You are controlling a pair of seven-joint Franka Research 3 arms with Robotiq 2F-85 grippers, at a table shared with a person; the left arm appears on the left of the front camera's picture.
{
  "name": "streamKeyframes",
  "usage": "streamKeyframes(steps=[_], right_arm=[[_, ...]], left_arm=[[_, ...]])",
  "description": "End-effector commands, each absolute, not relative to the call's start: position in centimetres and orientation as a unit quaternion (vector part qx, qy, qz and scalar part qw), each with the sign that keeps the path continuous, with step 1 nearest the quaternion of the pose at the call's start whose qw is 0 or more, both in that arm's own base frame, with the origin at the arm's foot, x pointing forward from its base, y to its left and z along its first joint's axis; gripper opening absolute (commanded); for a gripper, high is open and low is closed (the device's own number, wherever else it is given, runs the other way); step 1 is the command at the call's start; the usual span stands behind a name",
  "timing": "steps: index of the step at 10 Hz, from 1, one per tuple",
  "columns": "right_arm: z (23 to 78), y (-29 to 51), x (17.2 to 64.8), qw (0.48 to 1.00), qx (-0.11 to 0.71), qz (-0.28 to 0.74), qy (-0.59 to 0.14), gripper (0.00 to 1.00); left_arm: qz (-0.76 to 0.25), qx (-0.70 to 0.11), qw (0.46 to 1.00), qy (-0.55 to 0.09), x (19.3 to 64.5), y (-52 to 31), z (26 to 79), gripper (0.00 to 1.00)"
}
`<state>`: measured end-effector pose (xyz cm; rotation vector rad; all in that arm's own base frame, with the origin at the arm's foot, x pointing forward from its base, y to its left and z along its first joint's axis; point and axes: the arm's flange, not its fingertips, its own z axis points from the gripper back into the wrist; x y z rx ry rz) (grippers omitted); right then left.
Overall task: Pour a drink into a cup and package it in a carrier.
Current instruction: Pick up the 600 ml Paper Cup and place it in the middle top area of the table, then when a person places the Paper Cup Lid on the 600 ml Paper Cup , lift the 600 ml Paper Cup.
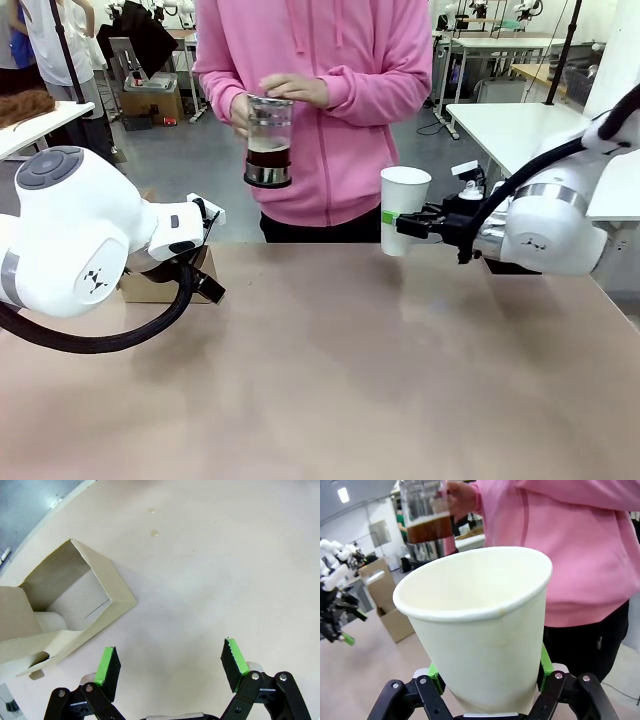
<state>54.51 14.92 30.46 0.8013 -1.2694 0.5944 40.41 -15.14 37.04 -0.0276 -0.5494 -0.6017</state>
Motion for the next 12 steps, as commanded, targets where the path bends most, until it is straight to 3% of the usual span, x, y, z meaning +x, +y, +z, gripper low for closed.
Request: streamKeyframes(steps=[1,4,12], right_arm=[[28.2,16.7,56.6,0.693,0.31,0.265,-0.595,0.81],[26.5,16.1,58.5,0.701,0.308,0.247,-0.594,0.81],[26.2,15.2,58.2,0.697,0.326,0.254,-0.585,0.81]], left_arm=[[-0.292,-0.014,0.918,-0.267,40.4,-15.1,37.1,1.0],[-0.292,-0.014,0.918,-0.267,40.4,-15.1,37.1,1.0],[-0.292,-0.014,0.918,-0.267,40.4,-15.1,37.1,1.0]])
